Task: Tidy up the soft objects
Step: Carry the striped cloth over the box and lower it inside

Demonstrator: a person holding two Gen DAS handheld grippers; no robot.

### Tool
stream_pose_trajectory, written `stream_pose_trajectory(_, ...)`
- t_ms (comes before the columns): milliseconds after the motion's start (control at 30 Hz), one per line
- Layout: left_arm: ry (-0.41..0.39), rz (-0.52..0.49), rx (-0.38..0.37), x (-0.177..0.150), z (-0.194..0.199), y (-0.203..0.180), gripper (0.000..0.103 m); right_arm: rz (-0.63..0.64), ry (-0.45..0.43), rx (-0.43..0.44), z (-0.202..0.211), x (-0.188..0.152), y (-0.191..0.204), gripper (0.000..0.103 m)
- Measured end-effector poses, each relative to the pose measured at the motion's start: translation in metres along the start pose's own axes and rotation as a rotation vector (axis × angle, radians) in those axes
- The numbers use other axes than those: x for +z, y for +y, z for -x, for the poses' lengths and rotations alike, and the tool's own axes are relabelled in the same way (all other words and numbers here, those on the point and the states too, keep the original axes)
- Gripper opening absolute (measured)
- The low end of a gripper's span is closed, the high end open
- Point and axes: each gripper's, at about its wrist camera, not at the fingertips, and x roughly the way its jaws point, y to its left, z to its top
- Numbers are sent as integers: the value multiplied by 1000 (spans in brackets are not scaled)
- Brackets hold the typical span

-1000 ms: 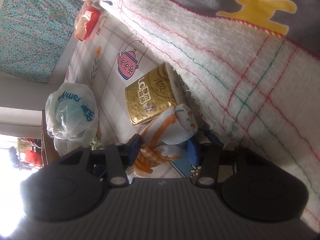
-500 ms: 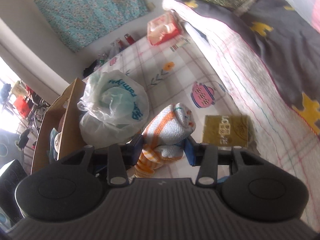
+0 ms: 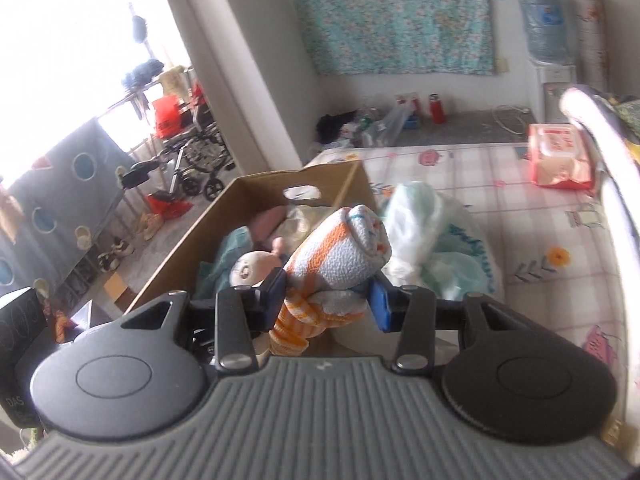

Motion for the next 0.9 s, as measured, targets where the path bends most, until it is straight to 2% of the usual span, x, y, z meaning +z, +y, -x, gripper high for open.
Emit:
stream_pose_trajectory(200,-13,98,195,8,30,55,32,45,139,229,-75,29,55,42)
stream_pose_trajectory(400,16,190,310,5,38,103,33,74,325,343,-156,50,107,42)
stream_pose_trajectory(533,38,235,359,4,44,128,43,113,435,387,-203,53,135,42)
stream_pose_trajectory(633,32,246,379,1,55,138,46,129,524,433,-240,52,152,42)
stream_pose_trajectory(767,44,234,404,0,62,145,47,159,658,481,-293,42,174,40)
stream_pose_trajectory(900,53,239,412,-3,64,149,47,205,771,462,-341,14,192,36)
